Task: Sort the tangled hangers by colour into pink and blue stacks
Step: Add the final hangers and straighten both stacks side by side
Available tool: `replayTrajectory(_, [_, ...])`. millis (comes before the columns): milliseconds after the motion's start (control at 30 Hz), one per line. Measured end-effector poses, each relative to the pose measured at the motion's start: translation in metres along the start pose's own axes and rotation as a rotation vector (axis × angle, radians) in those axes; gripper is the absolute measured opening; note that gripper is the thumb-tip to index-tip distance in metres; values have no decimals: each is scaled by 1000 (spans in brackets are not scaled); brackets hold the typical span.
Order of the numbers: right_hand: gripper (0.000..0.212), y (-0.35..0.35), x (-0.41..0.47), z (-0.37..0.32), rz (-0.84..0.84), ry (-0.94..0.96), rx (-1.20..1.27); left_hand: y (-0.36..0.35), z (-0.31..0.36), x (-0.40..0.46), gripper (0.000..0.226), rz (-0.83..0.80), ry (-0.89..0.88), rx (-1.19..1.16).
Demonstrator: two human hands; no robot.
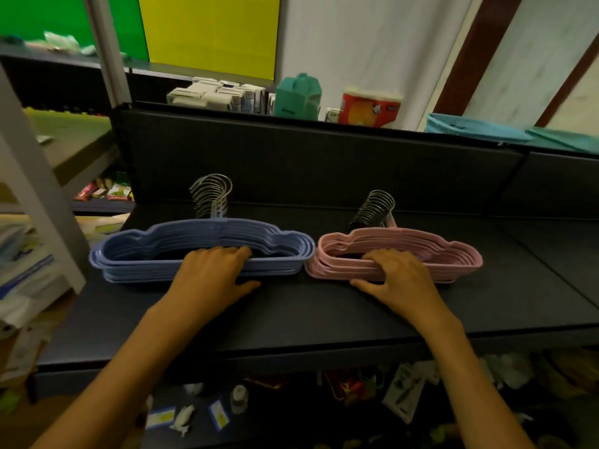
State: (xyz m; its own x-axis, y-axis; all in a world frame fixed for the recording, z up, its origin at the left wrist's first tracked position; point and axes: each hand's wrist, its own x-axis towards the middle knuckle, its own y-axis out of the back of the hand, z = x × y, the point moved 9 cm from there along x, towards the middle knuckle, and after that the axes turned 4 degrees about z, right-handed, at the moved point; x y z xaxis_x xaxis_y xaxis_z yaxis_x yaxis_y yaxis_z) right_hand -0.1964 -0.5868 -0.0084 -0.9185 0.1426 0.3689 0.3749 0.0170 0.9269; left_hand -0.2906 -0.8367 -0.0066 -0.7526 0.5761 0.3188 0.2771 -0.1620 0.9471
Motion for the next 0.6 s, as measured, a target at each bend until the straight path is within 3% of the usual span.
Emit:
replayTrajectory(233, [30,-3,13,21,-127,62,-41,0,11,9,35,-15,78,24])
replayTrajectory(400, [42,-3,13,21,-27,77,-41,6,18,10,32,97,93,57])
replayTrajectory(600, [42,-3,14,22,-15,72,-54,7,18,10,31,175,28,42])
